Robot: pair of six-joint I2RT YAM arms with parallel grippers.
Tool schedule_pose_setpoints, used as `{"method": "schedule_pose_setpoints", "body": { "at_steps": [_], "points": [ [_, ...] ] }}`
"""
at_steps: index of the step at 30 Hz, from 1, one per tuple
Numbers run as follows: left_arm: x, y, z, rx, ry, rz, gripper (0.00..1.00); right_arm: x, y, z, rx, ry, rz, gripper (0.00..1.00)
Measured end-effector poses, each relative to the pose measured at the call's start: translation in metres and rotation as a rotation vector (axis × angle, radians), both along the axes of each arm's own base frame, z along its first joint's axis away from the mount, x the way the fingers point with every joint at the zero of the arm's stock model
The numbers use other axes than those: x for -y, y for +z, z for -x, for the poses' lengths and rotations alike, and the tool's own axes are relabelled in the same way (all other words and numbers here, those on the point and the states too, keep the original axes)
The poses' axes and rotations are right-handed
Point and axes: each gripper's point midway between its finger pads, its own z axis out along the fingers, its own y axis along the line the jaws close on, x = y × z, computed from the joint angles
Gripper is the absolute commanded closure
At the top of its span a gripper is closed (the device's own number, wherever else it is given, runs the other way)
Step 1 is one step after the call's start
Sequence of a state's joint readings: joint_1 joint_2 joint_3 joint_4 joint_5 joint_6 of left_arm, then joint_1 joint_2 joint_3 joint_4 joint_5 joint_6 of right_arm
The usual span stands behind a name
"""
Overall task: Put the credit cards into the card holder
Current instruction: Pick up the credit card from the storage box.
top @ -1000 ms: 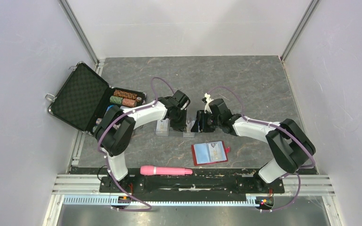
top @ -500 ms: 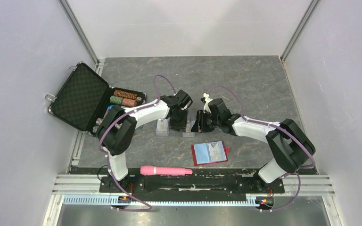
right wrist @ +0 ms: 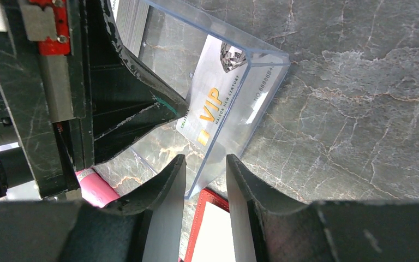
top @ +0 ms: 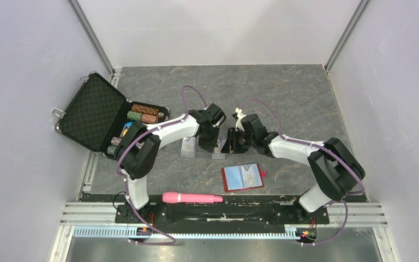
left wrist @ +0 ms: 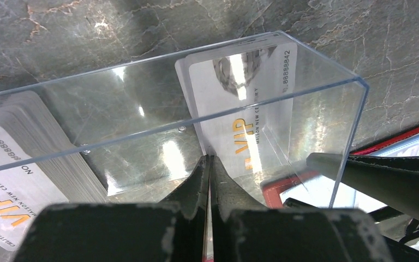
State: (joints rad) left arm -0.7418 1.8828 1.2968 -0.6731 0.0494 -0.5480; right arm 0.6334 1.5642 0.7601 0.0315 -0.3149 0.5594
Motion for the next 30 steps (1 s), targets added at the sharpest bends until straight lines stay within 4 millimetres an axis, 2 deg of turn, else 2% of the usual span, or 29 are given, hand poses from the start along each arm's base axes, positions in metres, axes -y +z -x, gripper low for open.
{"method": "schedule_pose_setpoints", "body": {
  "at_steps": [14, 23, 30],
  "points": [
    [0.001, 0.001, 0.000, 0.002, -0.001, 0.006, 0.94, -0.001, 0.000, 0.001, -0.001, 0.003, 0.001, 0.65],
    [0.003, 0.012, 0.000, 0.021, -0.006, 0.023, 0.83, -0.001, 0.000, 0.001, 0.000, 0.002, 0.000, 0.65],
    [0.006, 0.019, 0.000, 0.035, -0.011, 0.040, 0.80, 0.000, 0.000, 0.001, 0.004, 0.002, -0.001, 0.65]
  ]
}}
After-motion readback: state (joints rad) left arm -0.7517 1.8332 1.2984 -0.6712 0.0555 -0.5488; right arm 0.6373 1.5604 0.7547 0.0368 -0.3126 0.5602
